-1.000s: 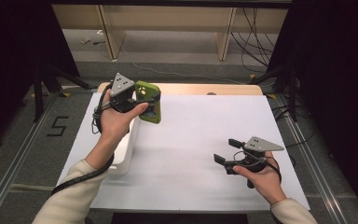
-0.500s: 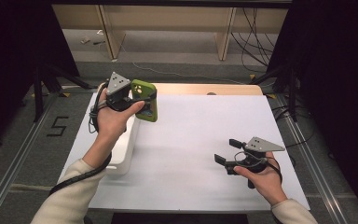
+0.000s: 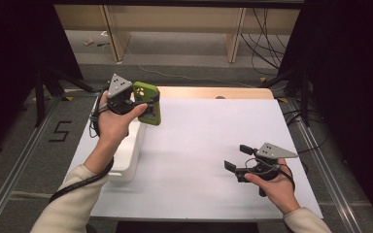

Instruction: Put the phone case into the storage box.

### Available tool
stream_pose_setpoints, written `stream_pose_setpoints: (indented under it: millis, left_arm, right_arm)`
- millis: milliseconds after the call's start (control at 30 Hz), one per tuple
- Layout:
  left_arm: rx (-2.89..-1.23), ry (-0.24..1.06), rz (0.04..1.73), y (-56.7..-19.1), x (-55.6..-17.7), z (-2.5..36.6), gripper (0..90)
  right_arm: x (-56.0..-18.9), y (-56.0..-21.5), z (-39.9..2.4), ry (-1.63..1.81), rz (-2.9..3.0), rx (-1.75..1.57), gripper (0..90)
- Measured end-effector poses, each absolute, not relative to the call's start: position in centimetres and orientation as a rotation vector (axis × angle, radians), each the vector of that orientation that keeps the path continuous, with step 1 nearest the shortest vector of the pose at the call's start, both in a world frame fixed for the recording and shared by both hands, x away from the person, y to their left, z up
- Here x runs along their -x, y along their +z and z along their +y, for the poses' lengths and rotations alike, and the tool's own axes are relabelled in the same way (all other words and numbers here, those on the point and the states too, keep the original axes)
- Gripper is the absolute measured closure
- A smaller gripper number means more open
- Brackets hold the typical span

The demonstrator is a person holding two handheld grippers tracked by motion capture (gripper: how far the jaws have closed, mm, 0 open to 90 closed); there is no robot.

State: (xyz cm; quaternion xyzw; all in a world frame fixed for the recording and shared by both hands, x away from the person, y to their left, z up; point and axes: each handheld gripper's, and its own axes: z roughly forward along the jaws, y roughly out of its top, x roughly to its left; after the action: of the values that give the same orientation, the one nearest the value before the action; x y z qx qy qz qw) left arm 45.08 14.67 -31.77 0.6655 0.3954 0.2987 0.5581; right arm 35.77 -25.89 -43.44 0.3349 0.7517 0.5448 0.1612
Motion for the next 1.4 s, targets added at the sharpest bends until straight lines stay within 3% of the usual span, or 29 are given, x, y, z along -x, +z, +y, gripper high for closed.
stream_pose_setpoints:
  millis: [1400]
  left_arm:
    - [-1.552, 0.75, 0.985, -31.8, -45.9, 17.0, 17.7]
  right_arm:
    - [-35.4, -43.3, -26.5, 1.555, 2.132, -0.941, 12.6]
